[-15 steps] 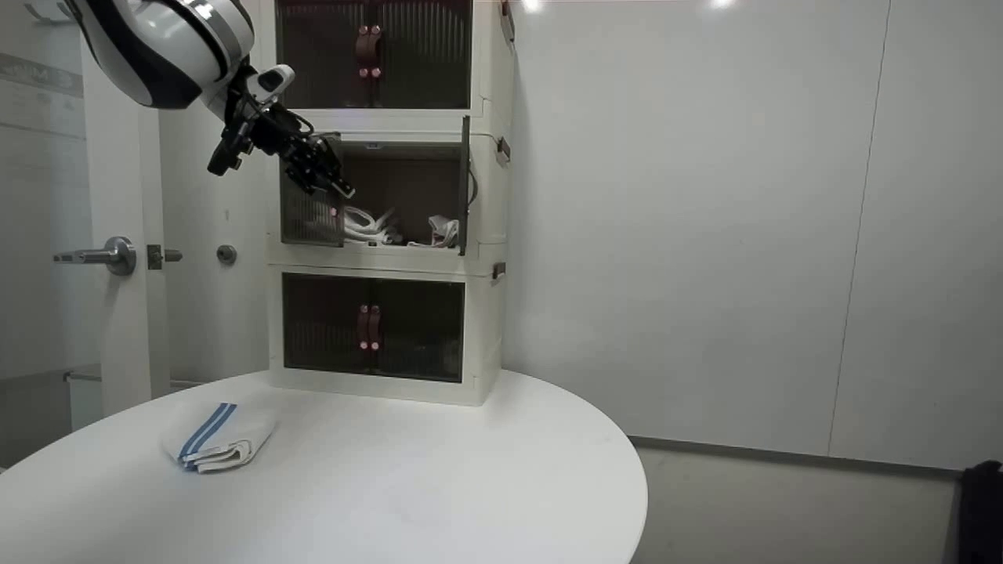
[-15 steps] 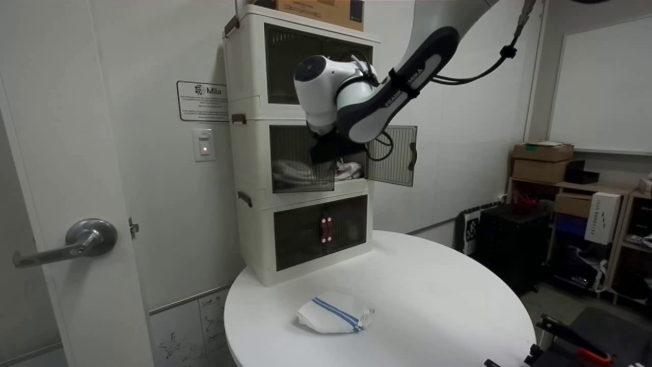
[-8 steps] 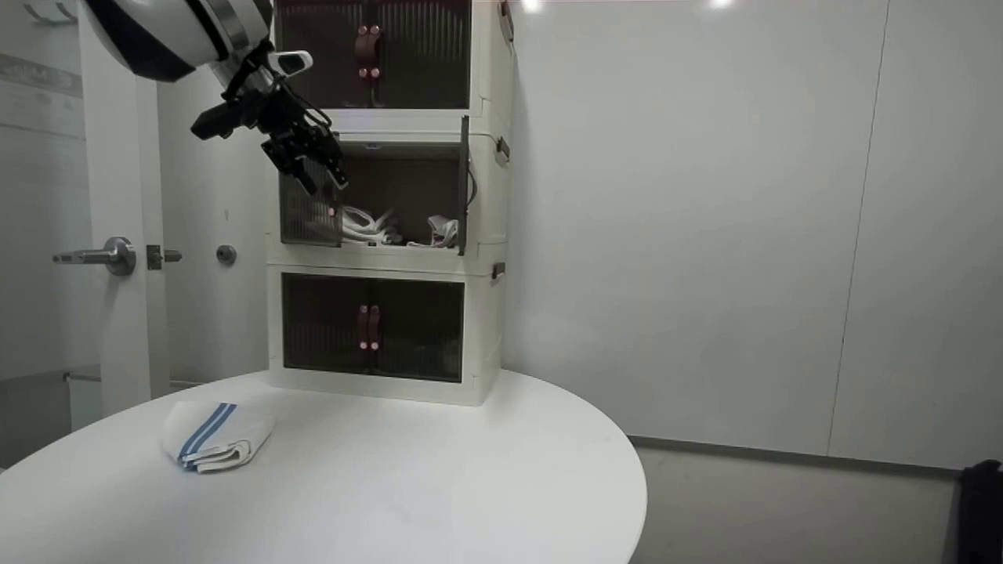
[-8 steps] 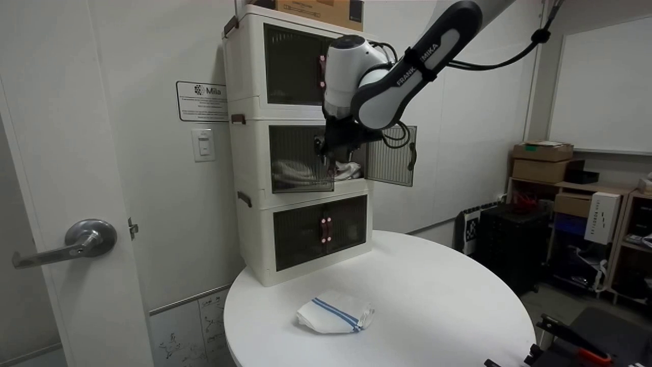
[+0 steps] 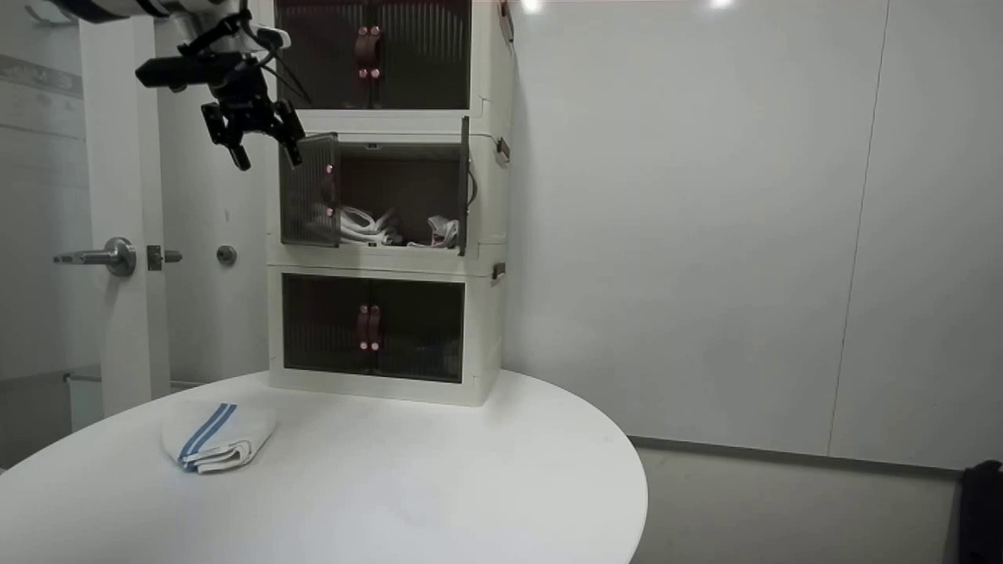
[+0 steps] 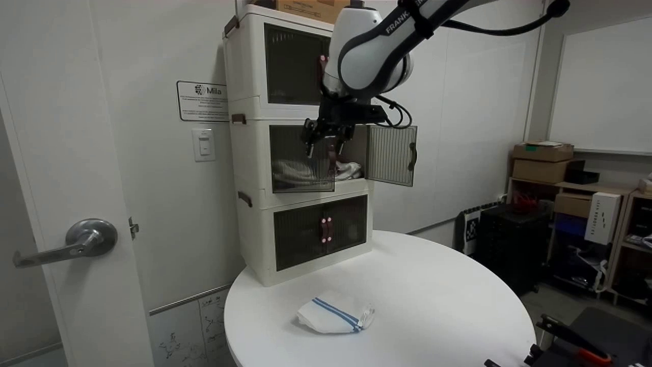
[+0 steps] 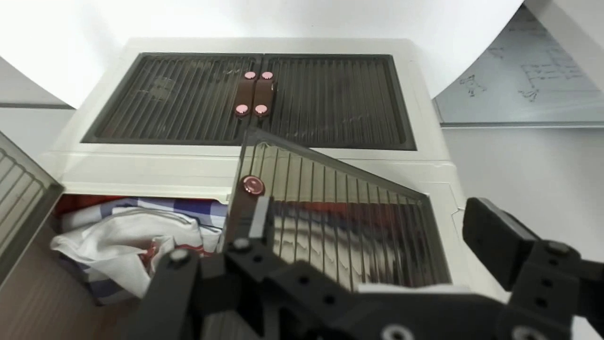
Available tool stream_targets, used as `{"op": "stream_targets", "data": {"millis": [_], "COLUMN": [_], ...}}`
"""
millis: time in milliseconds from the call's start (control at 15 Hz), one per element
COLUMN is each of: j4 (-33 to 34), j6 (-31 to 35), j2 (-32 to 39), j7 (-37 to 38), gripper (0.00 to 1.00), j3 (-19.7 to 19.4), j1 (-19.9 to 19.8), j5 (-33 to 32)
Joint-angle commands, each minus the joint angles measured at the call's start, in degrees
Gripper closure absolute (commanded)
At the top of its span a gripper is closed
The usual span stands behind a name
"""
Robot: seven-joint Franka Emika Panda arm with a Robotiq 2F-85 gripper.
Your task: Open the cabinet doors in the middle
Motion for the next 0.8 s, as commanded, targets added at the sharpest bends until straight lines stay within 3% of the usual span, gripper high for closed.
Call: {"op": "stream_targets", "data": {"millis": [0, 333, 733], "j4": [3.5, 11.4, 17.2], "j6": [-10.1, -21.6, -22.0], "j2": [-4.4, -6.0, -1.8], "j7": [-13.0, -19.4, -33.2], "gripper": [0.0, 0.0, 0.0], "j3": [-6.8, -12.3, -14.3], "j1": [4.8, 7.6, 9.2], "j5": [6.1, 0.9, 4.3]}}
